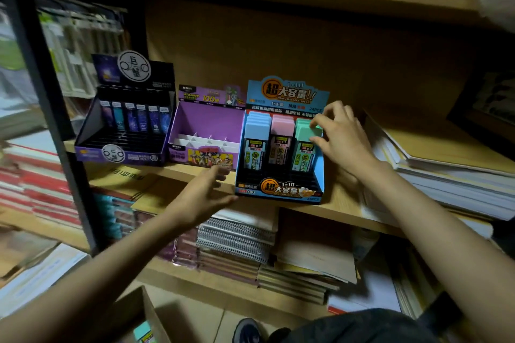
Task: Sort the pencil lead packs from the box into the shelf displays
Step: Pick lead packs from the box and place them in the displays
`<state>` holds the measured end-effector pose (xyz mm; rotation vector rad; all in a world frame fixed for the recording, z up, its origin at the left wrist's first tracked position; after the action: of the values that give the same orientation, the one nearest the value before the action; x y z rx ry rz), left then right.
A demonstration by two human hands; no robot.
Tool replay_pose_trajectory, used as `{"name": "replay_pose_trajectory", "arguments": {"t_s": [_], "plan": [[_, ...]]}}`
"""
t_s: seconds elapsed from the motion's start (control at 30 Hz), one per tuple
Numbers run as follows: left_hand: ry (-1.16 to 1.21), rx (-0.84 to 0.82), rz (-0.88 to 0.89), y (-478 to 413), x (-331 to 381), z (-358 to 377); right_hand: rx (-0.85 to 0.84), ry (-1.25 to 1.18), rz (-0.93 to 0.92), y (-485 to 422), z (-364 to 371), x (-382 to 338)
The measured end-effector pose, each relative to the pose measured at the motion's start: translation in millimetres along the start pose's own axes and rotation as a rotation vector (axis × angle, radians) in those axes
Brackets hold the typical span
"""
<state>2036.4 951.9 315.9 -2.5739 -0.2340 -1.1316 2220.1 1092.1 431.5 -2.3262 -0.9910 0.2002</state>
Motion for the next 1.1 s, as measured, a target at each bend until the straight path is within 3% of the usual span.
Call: {"name": "replay_pose_trajectory", "arguments": {"t_s": [0.1, 0.2, 0.3, 0.5, 0.6, 0.7, 0.9, 1.1], "plan": [[-0.015, -0.001, -0.010, 27.1, -15.7, -26.5, -0.025, -0.017, -0.069, -1.3, -10.6, -29.1], [-0.005, -0.039, -0.086, 72.8, -53.8, -42.2, -0.122, -0.220, -0.196, 12.1, -7.4, -87.2], [-0.047, -0.096, -0.215, 126.8, -114.4, -42.4, -0.378, -0.524, -0.317, 47.4, 19.5, -161.3], [-0.093, -0.143, -0.542, 245.5, -248.7, -26.6, -0.898, -0.637, -0.471, 147.1, 136.1, -303.7], [-0.035, -0.103, -0.769, 300.2, -311.7, -6.6, -1.053, -0.658, -0.440, 198.7, 205.3, -350.4], [0.066, 0.081, -0.965, 349.3, -359.9, 5.4, -1.193, -0.702, -0.345, 247.9, 266.0, -377.2], [-0.155, 0.246, -1.161, 406.3, -417.2, 19.5, -1.327, -0.784, -0.061, 317.2, 358.3, -398.3], [-0.169, 0.105, -1.251, 430.1, -454.7, 49.9, -1.288, -0.761, 0.106, 318.8, 426.2, -414.2]]}}
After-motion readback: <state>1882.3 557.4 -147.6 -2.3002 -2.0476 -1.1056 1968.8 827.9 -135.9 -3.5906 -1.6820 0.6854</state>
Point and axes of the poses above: each hand's wrist, its own y-axis away from the middle knuckle, its own z-axis out of the palm, x = y × z, the point moved 10 cm from there along -y, towards the middle knuckle, and after that the axes turned 3 degrees about -z, right-handed, at the moved point
